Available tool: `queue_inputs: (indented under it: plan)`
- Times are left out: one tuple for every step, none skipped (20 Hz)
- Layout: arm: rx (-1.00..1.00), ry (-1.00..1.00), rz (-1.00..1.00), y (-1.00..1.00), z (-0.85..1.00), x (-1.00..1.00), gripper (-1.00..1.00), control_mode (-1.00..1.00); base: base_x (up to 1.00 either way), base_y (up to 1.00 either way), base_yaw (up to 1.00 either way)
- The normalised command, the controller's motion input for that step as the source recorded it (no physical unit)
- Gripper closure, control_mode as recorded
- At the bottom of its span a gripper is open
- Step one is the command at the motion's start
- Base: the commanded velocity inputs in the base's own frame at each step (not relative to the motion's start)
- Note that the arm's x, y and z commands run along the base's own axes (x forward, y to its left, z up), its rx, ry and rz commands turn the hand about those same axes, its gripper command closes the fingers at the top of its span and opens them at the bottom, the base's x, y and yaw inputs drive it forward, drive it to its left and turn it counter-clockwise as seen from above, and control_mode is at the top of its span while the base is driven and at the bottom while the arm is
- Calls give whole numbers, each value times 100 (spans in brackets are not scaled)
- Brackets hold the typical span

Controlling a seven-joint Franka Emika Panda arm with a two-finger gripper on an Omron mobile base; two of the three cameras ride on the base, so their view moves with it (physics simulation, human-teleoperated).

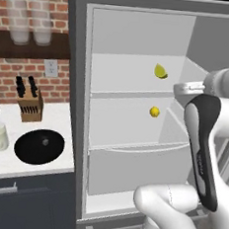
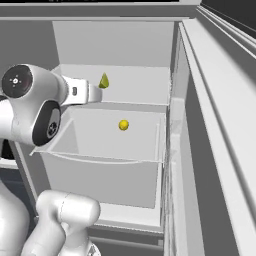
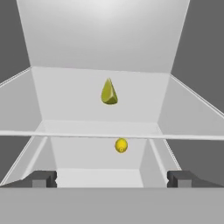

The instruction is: Grab a lemon wedge from the fridge and one ice cube from the ice bowl, and put them in the glass of lemonade.

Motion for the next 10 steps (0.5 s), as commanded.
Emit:
queue_inputs:
  plan:
    - [0,0,0,0,0,26,-100,-100,0,0,0]
    - [0,0,0,0,0,32,-100,-100,0,0,0]
    - [0,0,0,0,0,33,-100,-100,0,0,0]
    - [0,0,0,0,0,32,-100,-100,0,0,0]
    - [0,0,0,0,0,33,-100,-100,0,0,0]
    - [0,0,0,0,0,33,-100,-100,0,0,0]
    - [0,0,0,0,0,33,-100,-100,0,0,0]
    - [0,0,0,0,0,36,-100,-100,0,0,0]
    - [0,1,0,0,0,36,-100,-100,0,0,0]
    - [0,5,0,1,0,38,-100,-100,0,0,0]
